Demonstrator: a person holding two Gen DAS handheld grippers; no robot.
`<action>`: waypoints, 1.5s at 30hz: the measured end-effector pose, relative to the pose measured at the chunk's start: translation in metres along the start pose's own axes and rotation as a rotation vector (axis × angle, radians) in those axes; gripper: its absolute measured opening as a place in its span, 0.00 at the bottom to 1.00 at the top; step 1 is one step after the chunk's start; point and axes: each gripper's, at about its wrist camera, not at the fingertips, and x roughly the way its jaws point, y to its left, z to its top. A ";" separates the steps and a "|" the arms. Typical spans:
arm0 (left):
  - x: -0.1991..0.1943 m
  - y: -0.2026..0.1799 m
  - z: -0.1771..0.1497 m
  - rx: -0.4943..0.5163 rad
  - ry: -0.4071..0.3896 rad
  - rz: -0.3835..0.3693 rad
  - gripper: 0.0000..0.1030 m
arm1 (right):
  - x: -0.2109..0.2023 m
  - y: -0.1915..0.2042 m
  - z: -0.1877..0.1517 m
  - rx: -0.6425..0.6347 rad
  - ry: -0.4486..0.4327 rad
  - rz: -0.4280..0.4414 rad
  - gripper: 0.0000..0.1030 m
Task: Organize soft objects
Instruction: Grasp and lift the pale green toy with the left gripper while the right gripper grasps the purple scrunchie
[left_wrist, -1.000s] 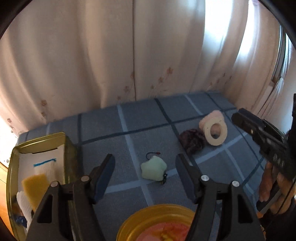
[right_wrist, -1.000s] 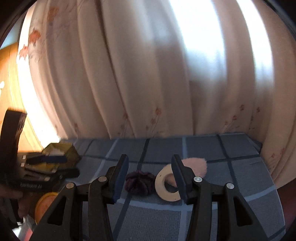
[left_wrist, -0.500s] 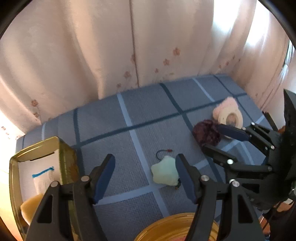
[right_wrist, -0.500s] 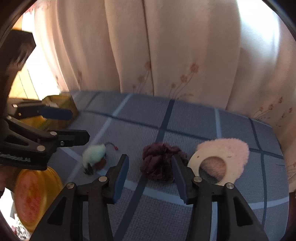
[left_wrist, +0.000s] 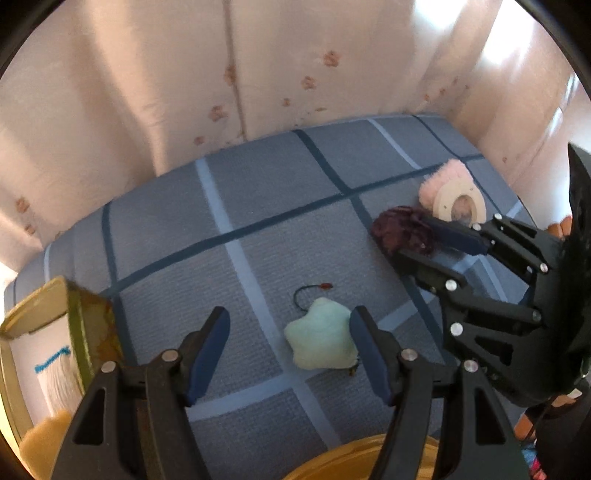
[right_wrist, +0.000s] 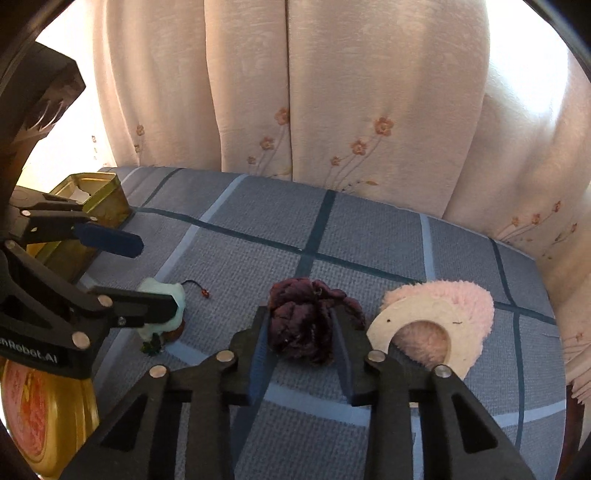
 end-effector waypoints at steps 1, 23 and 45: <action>0.001 -0.002 0.001 0.013 0.006 -0.004 0.67 | -0.001 -0.001 0.001 0.004 -0.002 0.002 0.29; 0.023 -0.039 0.007 0.223 0.112 0.049 0.33 | -0.004 -0.010 -0.005 0.054 -0.028 0.032 0.28; -0.077 -0.014 -0.033 -0.002 -0.371 0.091 0.14 | -0.054 0.017 -0.010 0.069 -0.301 0.018 0.27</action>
